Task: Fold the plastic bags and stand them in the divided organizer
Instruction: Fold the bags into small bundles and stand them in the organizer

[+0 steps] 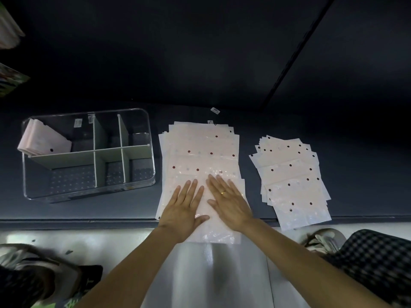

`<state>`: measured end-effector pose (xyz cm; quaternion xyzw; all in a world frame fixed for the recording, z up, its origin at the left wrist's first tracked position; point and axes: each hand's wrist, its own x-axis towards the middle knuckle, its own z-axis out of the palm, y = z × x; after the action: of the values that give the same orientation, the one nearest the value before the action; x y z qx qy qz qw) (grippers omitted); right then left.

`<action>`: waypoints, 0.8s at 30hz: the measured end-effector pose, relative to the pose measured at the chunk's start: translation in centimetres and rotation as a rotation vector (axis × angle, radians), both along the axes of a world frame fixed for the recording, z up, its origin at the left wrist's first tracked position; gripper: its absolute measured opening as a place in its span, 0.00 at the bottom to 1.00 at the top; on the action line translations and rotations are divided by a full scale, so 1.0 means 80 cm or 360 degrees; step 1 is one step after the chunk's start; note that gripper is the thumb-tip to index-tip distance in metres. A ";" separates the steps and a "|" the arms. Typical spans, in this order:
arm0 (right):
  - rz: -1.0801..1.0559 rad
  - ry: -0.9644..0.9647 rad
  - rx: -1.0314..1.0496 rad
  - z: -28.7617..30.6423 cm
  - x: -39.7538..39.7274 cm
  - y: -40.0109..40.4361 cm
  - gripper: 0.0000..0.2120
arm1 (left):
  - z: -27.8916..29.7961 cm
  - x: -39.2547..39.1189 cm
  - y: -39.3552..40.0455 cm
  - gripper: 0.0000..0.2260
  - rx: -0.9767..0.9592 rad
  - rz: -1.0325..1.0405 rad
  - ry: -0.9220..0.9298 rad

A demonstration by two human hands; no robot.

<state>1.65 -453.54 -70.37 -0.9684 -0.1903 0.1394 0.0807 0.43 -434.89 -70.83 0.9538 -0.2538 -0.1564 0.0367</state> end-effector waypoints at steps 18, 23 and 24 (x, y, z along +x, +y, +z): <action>-0.0360 0.0764 -0.0143 0.079 0.086 -0.019 0.11 | 0.026 0.010 0.016 0.25 -0.0327 0.0036 -0.0046; -0.1039 0.1137 0.0556 0.092 0.042 -0.010 0.11 | 0.039 -0.018 0.010 0.27 -0.0571 -0.0063 -0.0346; -0.1265 0.1322 0.0863 0.092 0.026 -0.006 0.13 | 0.038 -0.026 0.008 0.27 -0.0596 -0.0046 -0.0378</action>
<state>3.77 -453.98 -63.02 -0.7754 0.2025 0.4098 0.4357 -1.64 -434.23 -67.83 0.9384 -0.2945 0.0063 0.1807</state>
